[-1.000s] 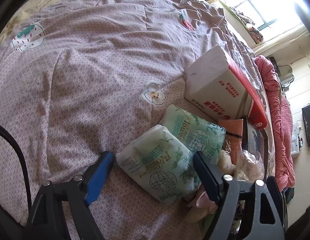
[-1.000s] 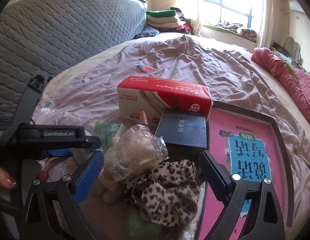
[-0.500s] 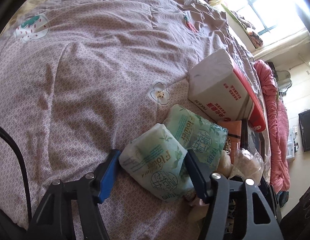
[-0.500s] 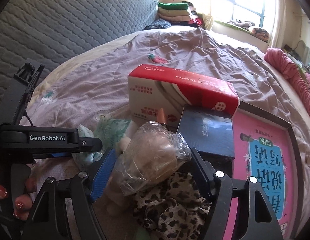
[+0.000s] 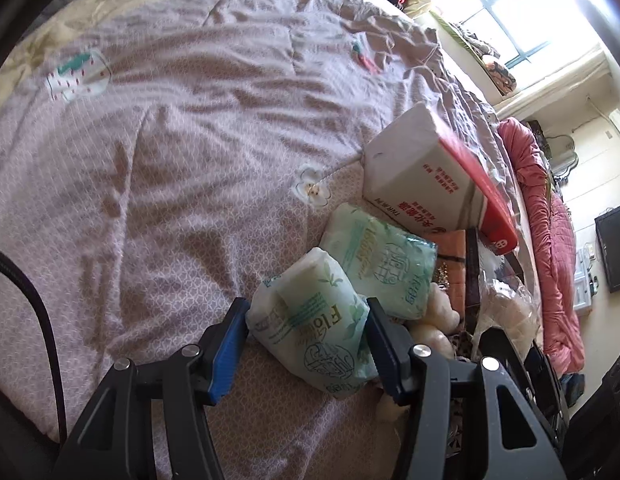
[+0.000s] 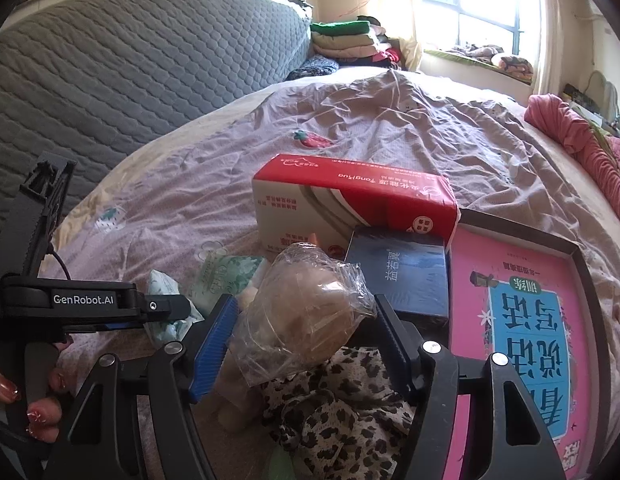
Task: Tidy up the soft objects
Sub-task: 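Lift and carry the wipes pack and plastic-wrapped ball over the pink book box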
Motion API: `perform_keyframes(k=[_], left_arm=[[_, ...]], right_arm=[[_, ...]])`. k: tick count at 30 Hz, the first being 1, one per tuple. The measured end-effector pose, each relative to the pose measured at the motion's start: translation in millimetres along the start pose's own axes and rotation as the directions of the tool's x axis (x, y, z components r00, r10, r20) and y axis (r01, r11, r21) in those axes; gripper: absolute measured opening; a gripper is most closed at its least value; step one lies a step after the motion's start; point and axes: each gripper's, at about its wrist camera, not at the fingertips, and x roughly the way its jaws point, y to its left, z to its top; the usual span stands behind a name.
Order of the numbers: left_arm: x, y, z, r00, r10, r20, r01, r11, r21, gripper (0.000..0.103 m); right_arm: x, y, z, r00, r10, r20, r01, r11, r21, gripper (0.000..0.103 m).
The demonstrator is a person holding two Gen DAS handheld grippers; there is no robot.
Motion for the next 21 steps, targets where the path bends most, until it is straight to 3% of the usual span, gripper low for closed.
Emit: perform_keyframes(k=[7, 21], left_arm=[[-24, -21, -6, 0.998, 0.000, 0.055, -0.005, 0.997, 0.081, 0.057], [-53, -78, -29, 0.994, -0.031, 0.102, 0.008, 0.976, 0.220, 0.057]], right_arm=[[-17, -6, 1, 1.000, 0.006, 0.028, -0.006, 1.000, 0.017, 0.069], [-67, -45, -4, 0.993, -0.058, 0.102, 0.048, 0.994, 0.102, 0.069]])
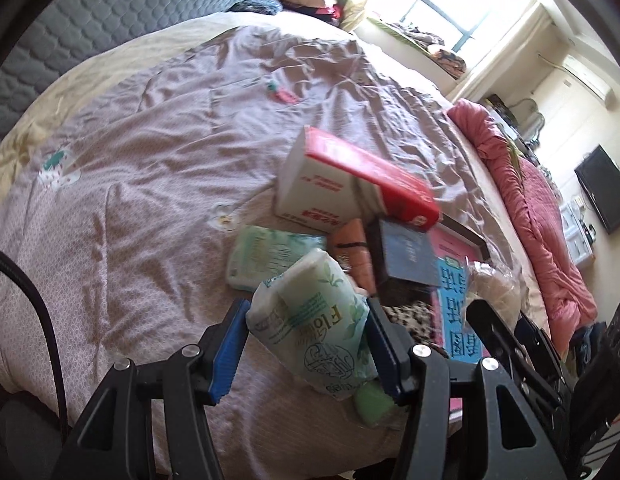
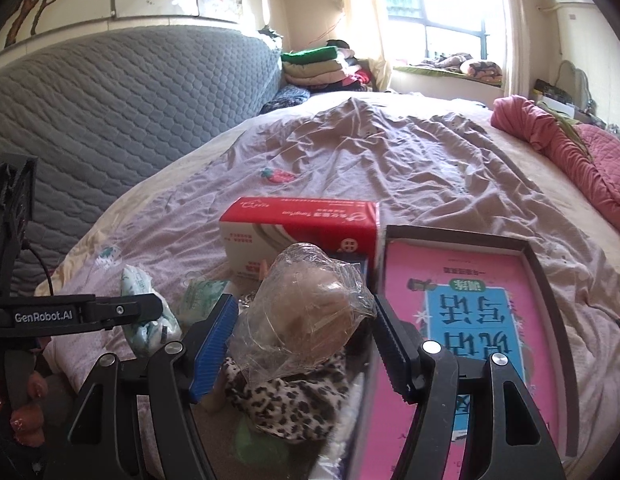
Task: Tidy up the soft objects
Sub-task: 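Lift and carry the wipes pack and plastic-wrapped ball over the pink book box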
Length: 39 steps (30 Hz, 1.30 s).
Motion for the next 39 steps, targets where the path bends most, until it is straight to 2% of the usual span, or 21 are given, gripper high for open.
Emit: perform_keyframes(k=[19, 27, 39], left_arm=[[-3, -95, -16, 0.999, -0.042, -0.023, 0.046, 0.981, 0.189, 0.057], [15, -139, -25, 0.997, -0.037, -0.073, 0.056, 0.957, 0.286, 0.057], [51, -187, -46, 0.988, -0.003, -0.152, 0.067, 0.905, 0.419, 0.057]], right_arm=[[-57, -87, -14, 0.985, -0.156, 0.067, 0.144, 0.977, 0.155, 0.069], [-67, -120, -23, 0.975, -0.214, 0.059, 0.193, 0.949, 0.248, 0.069], [-63, -145, -35, 0.957, -0.289, -0.014, 0.281, 0.920, 0.275, 0.069]])
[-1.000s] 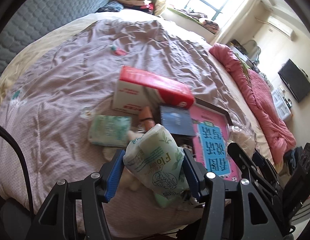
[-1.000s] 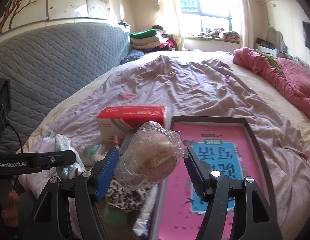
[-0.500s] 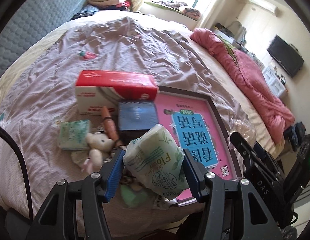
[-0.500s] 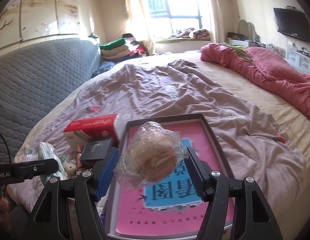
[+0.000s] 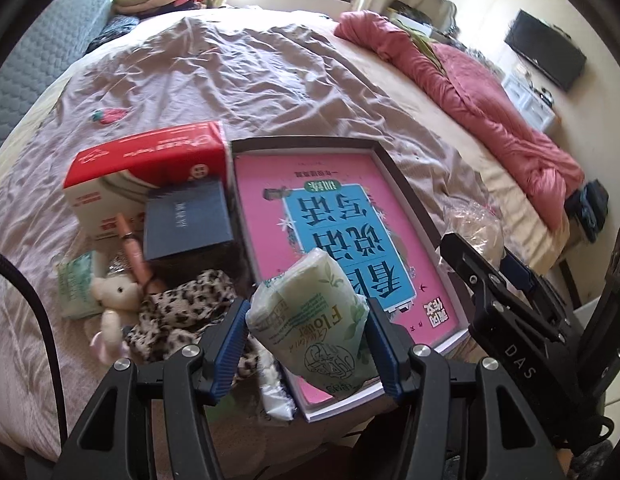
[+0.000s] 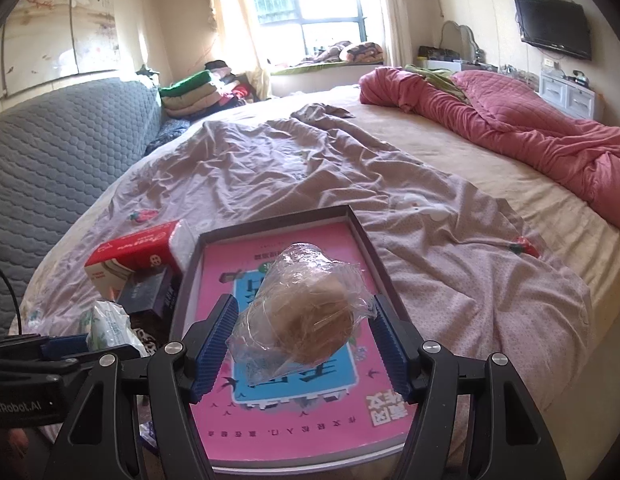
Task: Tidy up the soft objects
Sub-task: 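Lift and carry the wipes pack and plastic-wrapped ball over the pink book box, then lower and release the wipes pack and plastic-wrapped ball onto the pink book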
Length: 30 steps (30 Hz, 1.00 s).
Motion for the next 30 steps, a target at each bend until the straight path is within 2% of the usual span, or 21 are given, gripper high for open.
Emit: perform_keyframes(k=[8, 19, 24, 30], left_arm=[[24, -18, -2, 0.997, 0.027, -0.067, -0.022, 0.997, 0.078, 0.057], [54, -28, -9, 0.985, 0.079, -0.151, -0.058, 0.988, 0.141, 0.058], [67, -33, -12, 0.977, 0.098, -0.189, -0.067, 0.983, 0.168, 0.058], [75, -34, -12, 0.976, 0.097, -0.196, -0.063, 0.983, 0.170, 0.058]], right_arm=[[20, -10, -10, 0.994, -0.034, -0.105, 0.035, 0.999, 0.007, 0.069], [44, -29, -22, 0.971, -0.058, -0.234, 0.071, 0.996, 0.049, 0.069], [51, -35, -26, 0.963, -0.053, -0.264, 0.073, 0.995, 0.068, 0.069], [55, -37, -29, 0.955, -0.056, -0.290, 0.081, 0.994, 0.075, 0.070]])
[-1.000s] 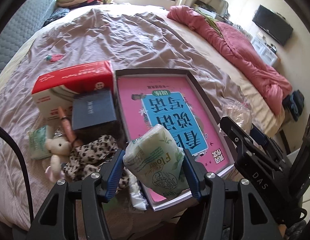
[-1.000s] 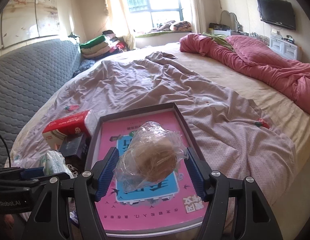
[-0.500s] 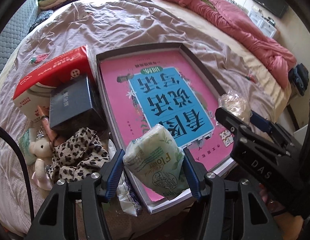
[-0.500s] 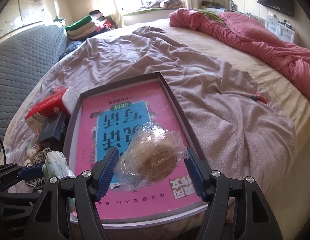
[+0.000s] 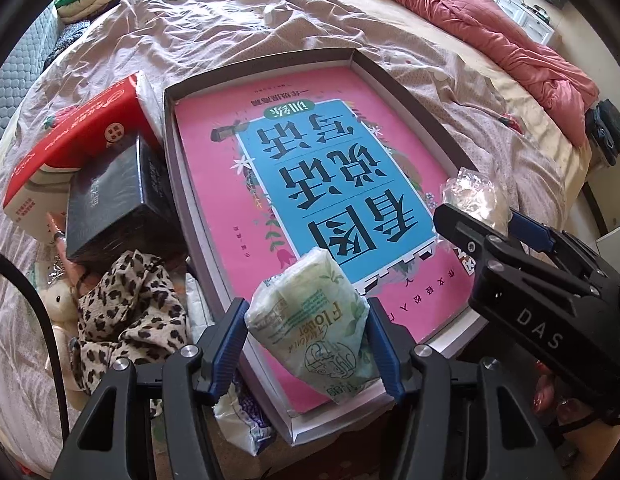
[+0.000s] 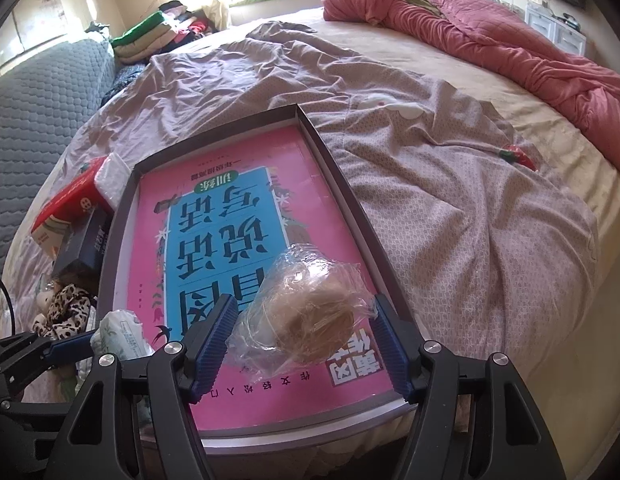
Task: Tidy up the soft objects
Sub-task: 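Lower and release the wipes pack and plastic-wrapped ball onto the pink book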
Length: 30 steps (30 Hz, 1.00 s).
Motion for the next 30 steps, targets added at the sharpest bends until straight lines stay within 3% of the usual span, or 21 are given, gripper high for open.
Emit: perform_keyframes(k=[30], left_arm=[[8, -1, -5, 1.000, -0.014, -0.004, 0.014, 1.000, 0.002, 0.061]], right_arm=[[22, -7, -5, 0.995, -0.031, -0.096, 0.033, 0.999, 0.025, 0.073]])
